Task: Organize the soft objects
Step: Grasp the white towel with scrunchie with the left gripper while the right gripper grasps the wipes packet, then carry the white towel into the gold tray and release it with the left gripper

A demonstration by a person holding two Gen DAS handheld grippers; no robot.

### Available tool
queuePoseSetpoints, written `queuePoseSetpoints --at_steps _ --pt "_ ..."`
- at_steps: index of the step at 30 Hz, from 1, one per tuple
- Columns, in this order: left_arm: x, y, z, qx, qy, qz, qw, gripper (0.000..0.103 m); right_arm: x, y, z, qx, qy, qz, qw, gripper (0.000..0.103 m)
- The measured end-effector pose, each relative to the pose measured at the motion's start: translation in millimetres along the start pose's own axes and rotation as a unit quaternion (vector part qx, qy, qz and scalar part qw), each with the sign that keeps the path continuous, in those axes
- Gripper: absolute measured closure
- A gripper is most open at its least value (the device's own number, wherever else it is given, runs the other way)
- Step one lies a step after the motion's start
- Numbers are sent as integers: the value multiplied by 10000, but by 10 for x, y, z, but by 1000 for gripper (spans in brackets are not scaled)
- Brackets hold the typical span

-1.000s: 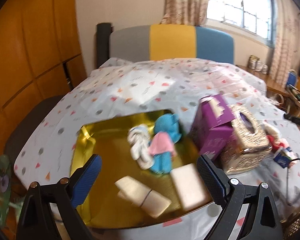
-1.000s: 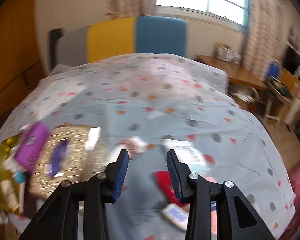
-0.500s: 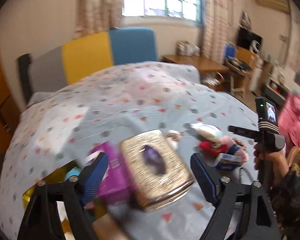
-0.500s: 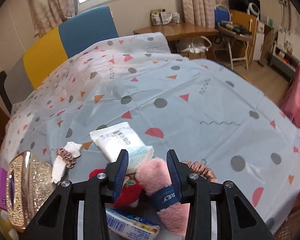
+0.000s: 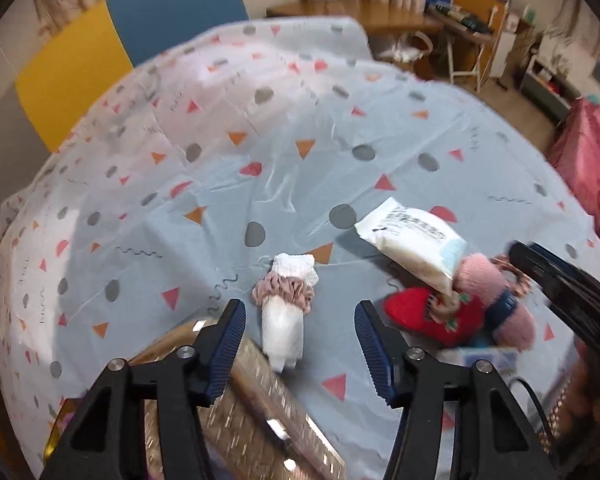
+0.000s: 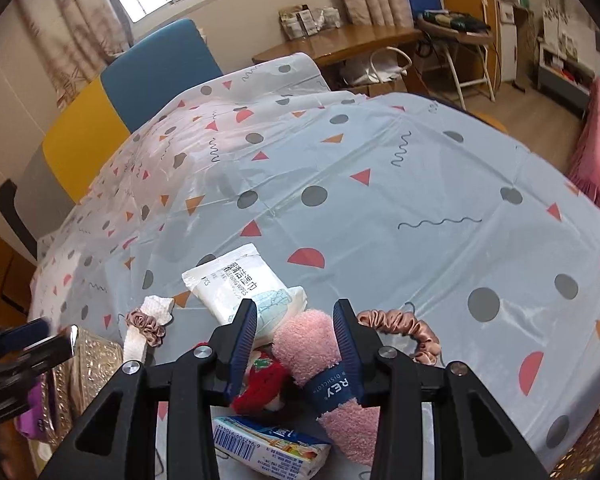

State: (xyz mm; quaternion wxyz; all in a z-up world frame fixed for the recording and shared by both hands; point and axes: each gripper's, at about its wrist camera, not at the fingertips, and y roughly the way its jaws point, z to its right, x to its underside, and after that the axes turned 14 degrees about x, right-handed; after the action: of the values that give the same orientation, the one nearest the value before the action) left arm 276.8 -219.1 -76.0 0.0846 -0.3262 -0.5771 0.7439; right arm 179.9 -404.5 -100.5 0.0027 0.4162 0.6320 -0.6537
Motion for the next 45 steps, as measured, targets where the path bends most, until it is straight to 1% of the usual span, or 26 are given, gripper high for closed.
queuePoseSetpoints --at_steps 2,9,11,14,16,18,20,21,22,23,25,26,27,30,33,35,37,39,40,42,45 --pt "-87 191 -41 19 -88 -282 9996 44 -5 6 11 -67 40 -45 10000 63" --pt "-237 675 -88 -390 -97 -930 9949 44 -9 23 27 -230 123 -171 9995 62" --pt "-245 761 -103 -428 -112 -1056 9934 44 -11 30 39 -268 158 -204 9993 62" --pt "-252 880 -127 -598 -99 -1203 9909 41 -11 46 51 -301 188 -253 9990 62" --pt "-253 945 -163 -625 -153 -1277 9897 41 -10 56 55 -320 191 -285 9989 62" --pt "-244 1003 -191 -729 -192 -1326 9883 42 -5 54 57 -328 193 -290 9989 62" --pt "-208 1076 -187 -745 -143 -1435 9867 52 -5 56 58 -321 200 -288 9989 62" --pt "-182 1096 -155 -807 -23 -1454 9861 60 -5 59 60 -325 206 -292 9988 62" --pt "-173 1089 -127 -792 29 -1427 9866 62 -6 61 63 -326 216 -295 9988 62" --pt "-163 1043 -84 -670 96 -1310 9891 63 -6 61 67 -329 225 -289 9988 62" --pt "-144 938 -24 -546 123 -1148 9918 63 -3 55 82 -333 256 -269 9988 62" --pt "-136 856 7 -450 136 -999 9939 63 -4 55 87 -327 260 -267 9988 62" --pt "-119 753 29 -287 96 -818 9962 63 -6 56 88 -325 252 -273 9988 62" --pt "-34 568 26 -84 -83 -570 9983 63 -9 79 86 -273 223 -307 9989 62" --pt "90 461 8 40 -189 -476 9987 63 -19 157 17 -320 84 -501 9982 62" --pt "111 424 28 97 -238 -428 9988 63 -37 209 -118 -381 -302 -595 9970 62" --pt "159 384 0 130 -318 -385 9987 63 -59 268 -256 -349 -687 -637 9950 55" --pt "176 358 -12 174 -397 -302 9986 63 -99 357 -402 -288 -1094 -656 9914 44" --pt "178 322 -44 219 -459 -250 9984 63 -124 398 -466 -224 -1267 -657 9895 43" --pt "174 234 -52 277 -533 -128 9981 63 -174 470 -578 -242 -1612 -641 9845 42" --pt "129 98 -65 353 -595 99 9976 63 -232 605 -716 -143 -1978 -692 9777 41"
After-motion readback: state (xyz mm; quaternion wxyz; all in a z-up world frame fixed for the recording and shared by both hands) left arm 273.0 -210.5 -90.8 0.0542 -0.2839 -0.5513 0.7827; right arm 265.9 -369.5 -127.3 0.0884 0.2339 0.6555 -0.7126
